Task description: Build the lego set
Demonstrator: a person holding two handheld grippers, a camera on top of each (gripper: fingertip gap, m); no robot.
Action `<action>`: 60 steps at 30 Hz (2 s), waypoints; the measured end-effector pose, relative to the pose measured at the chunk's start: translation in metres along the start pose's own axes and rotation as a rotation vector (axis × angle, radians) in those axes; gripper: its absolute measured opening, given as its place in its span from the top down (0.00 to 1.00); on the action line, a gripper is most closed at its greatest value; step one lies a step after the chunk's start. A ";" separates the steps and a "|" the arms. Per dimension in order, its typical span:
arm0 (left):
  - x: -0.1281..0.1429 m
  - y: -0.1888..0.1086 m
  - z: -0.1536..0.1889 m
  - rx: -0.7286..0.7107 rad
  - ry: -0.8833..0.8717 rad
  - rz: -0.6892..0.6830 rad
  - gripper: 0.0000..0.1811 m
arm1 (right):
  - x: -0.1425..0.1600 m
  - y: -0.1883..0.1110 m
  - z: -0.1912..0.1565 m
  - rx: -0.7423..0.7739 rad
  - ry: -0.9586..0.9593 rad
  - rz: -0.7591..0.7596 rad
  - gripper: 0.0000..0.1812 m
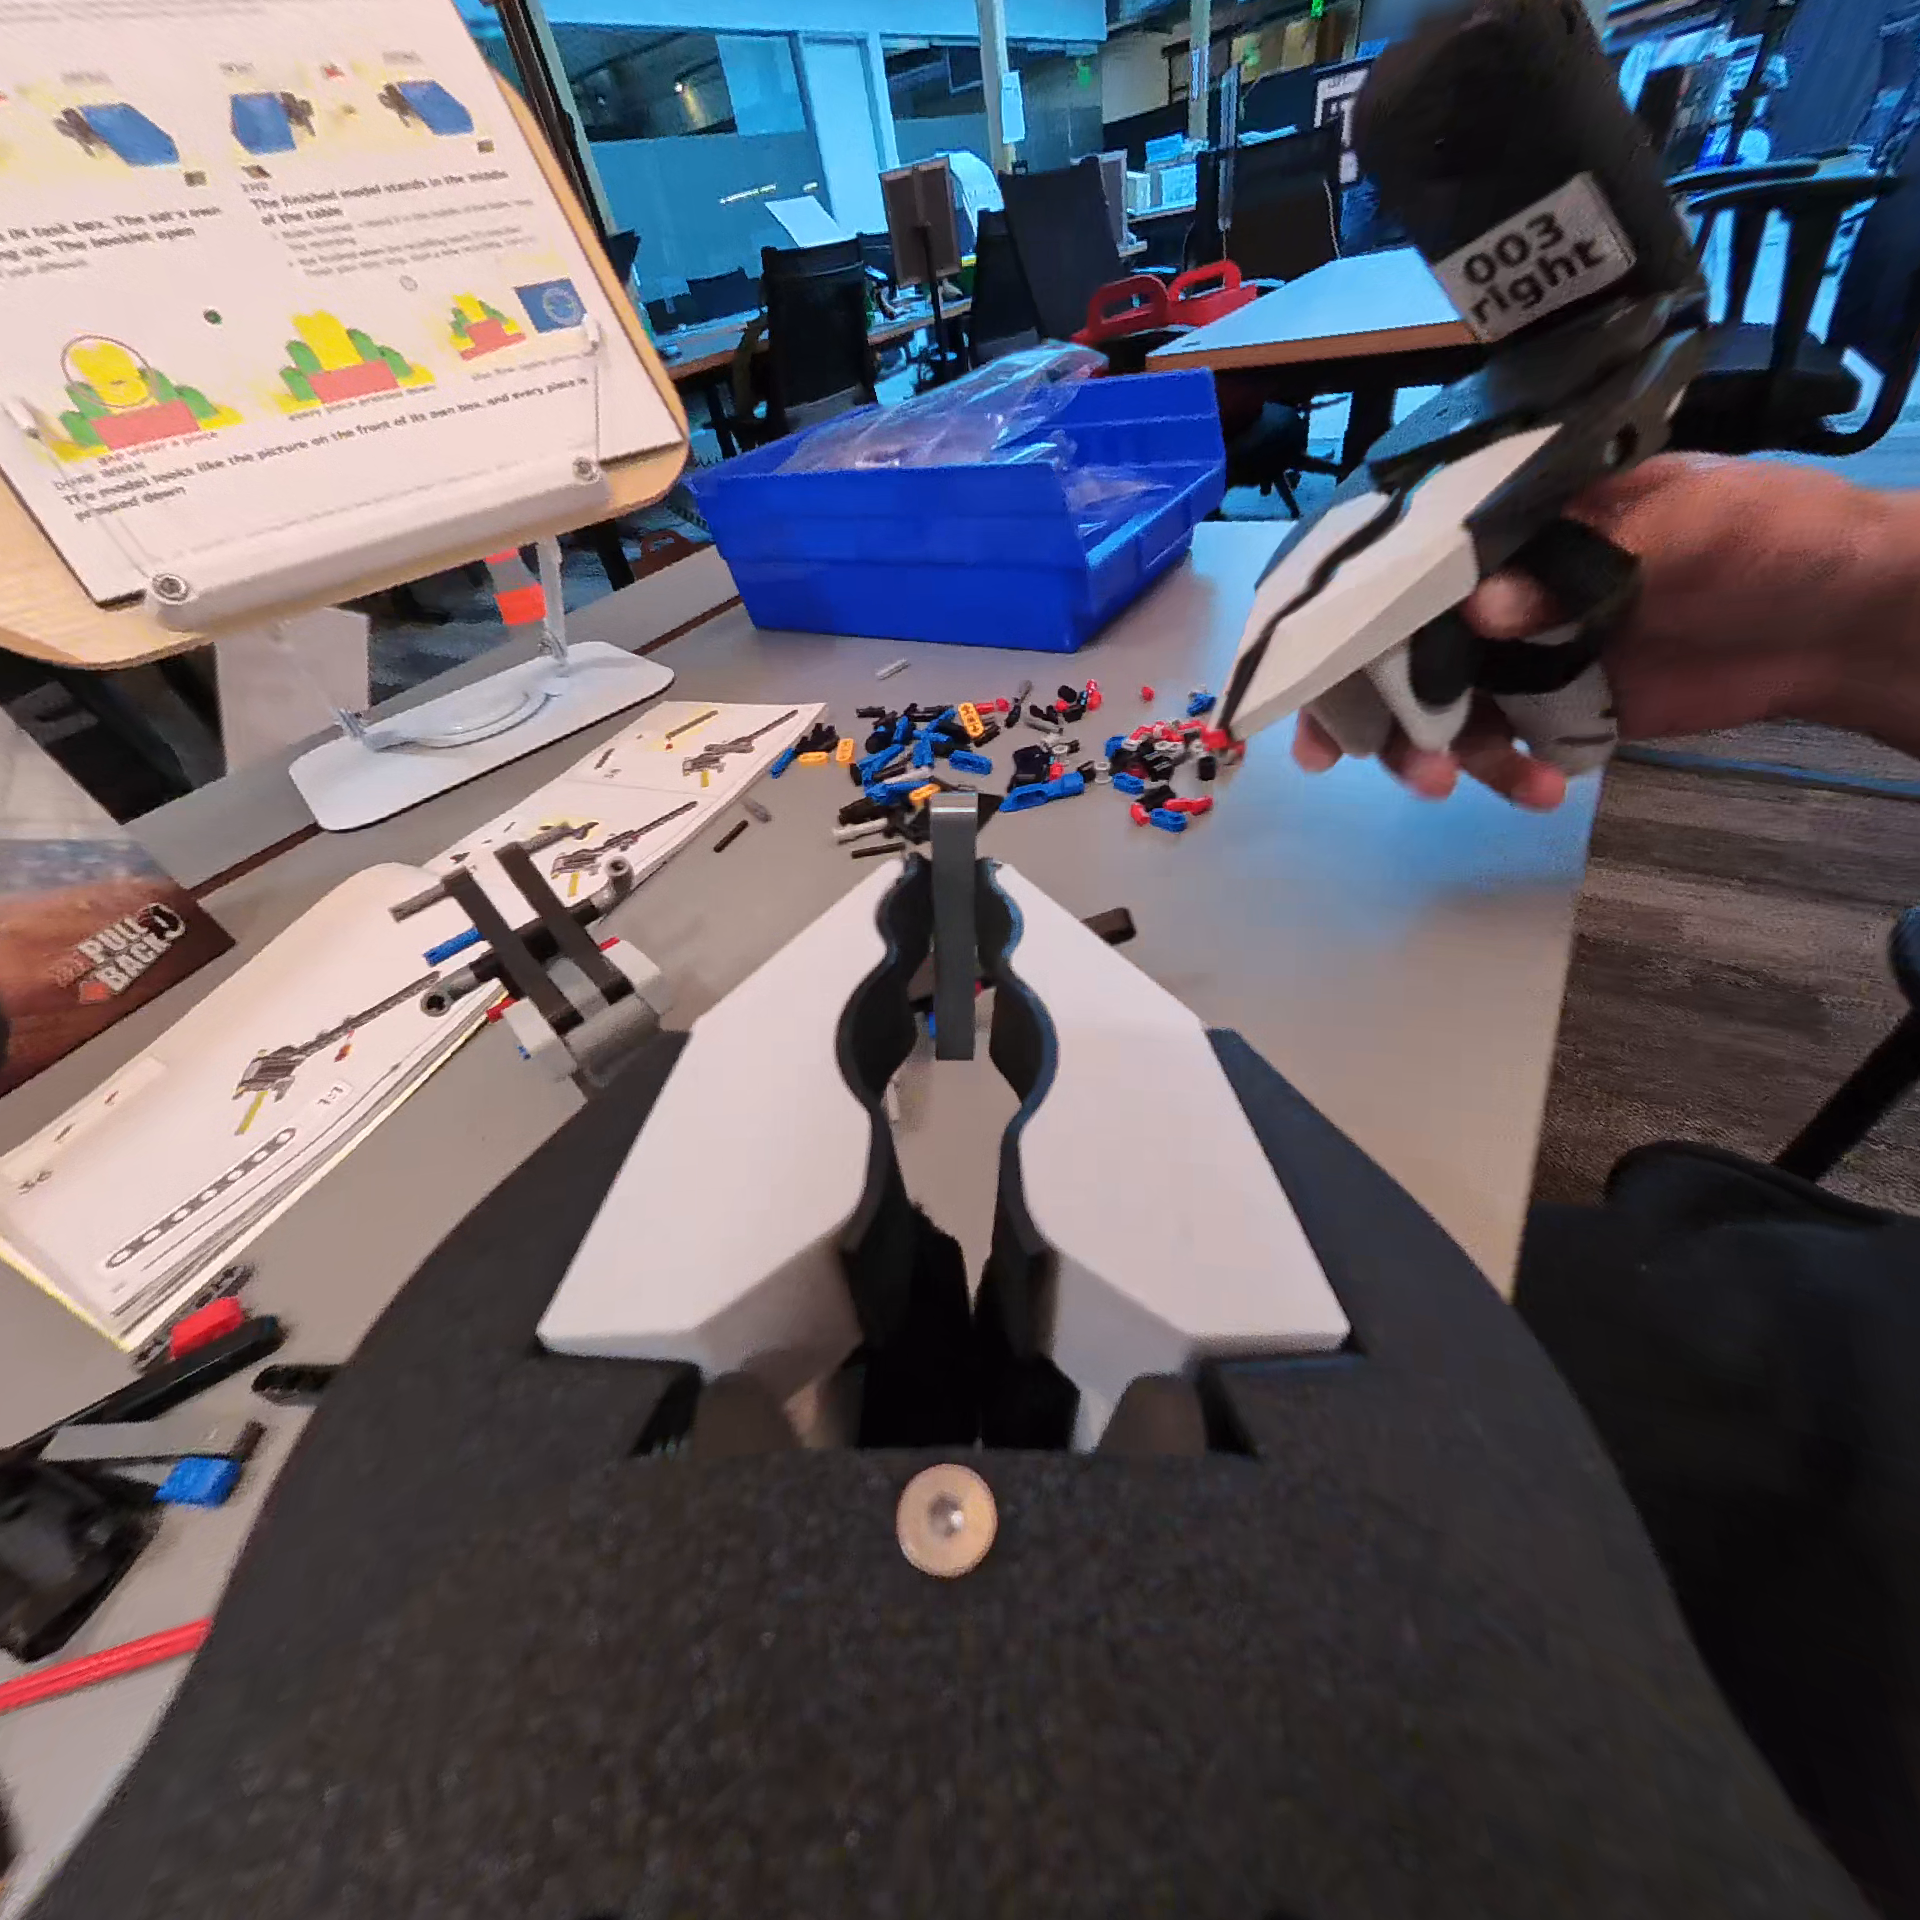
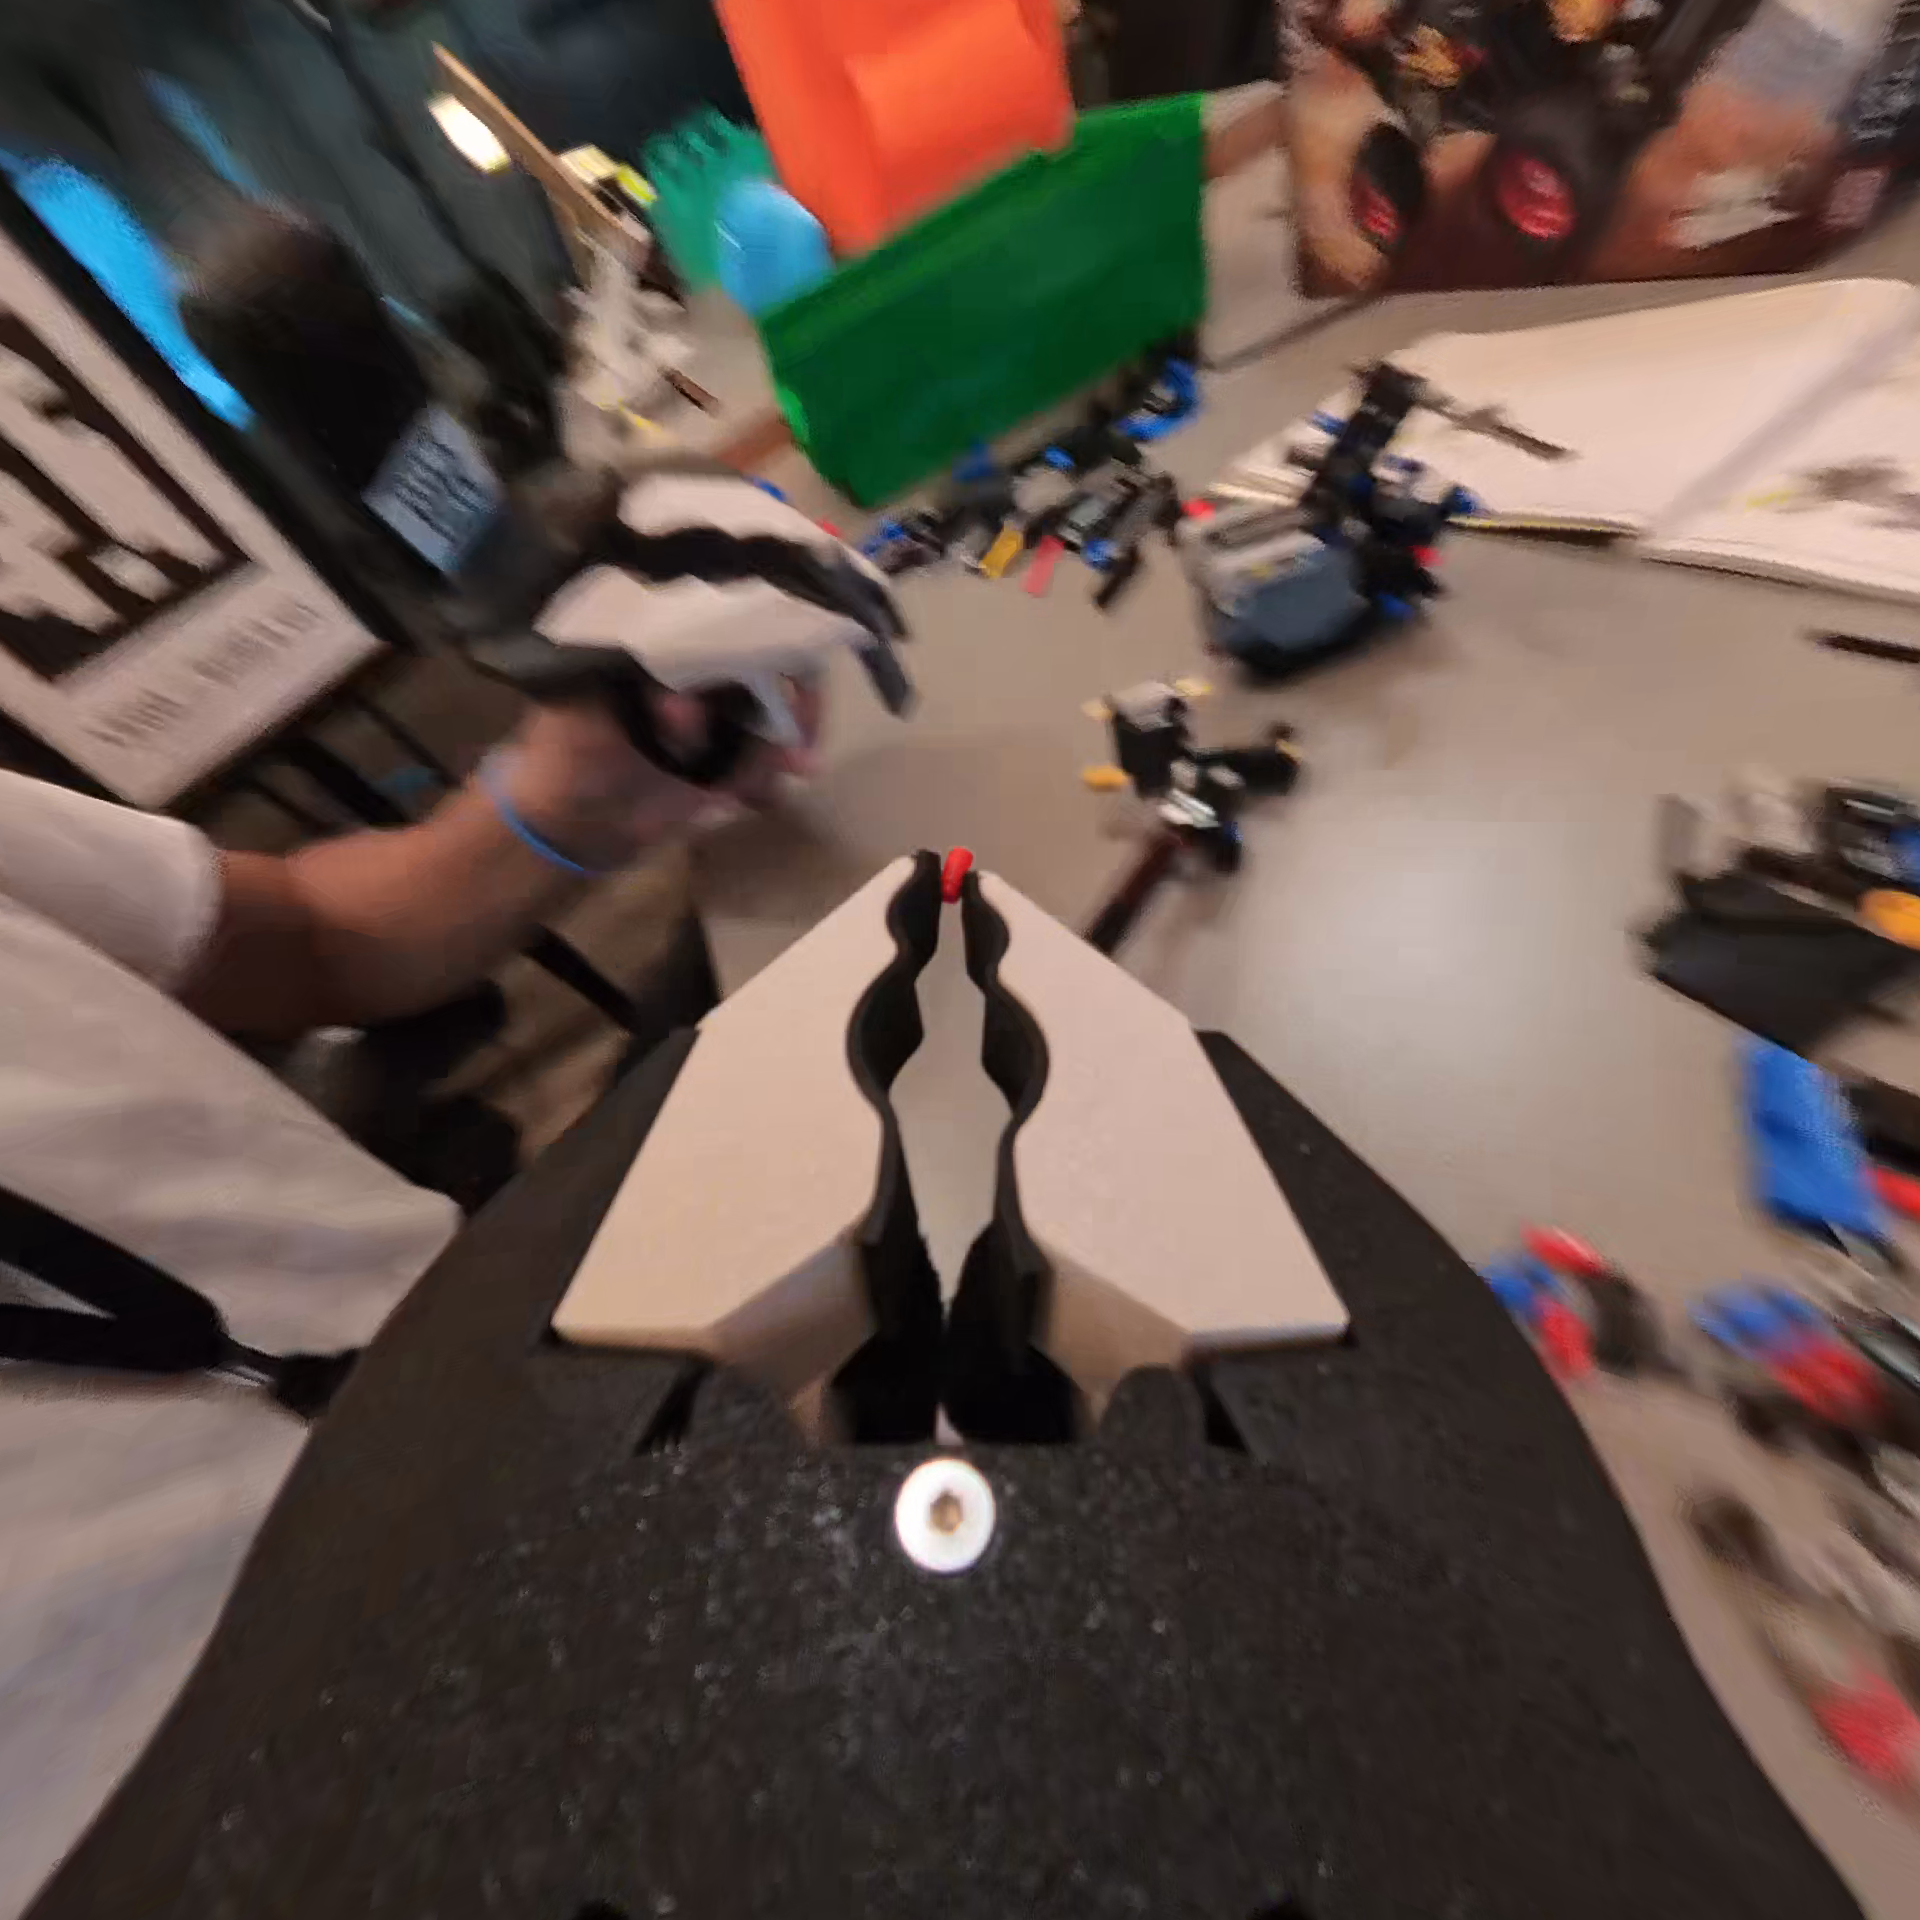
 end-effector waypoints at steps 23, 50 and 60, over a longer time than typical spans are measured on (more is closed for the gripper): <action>0.020 0.024 0.004 -0.095 0.141 -0.111 0.97 | -0.028 0.064 -0.009 -0.125 0.184 0.195 0.98; 0.030 0.026 -0.018 -0.217 0.046 -0.198 0.97 | -0.001 0.058 0.002 0.108 0.023 -0.064 0.98; 0.036 0.024 -0.012 -0.210 0.115 -0.220 0.97 | 0.087 0.015 0.015 0.233 -0.322 -0.517 0.98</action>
Point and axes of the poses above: each gripper's, where its closed fingertips meet, y out along the fingers, x out of its underside, z = x × y across the jaws, the point moved 1 cm from there along -y, back along the fingers, and after that the axes turned 14 degrees about -z, right-handed, at the moved point
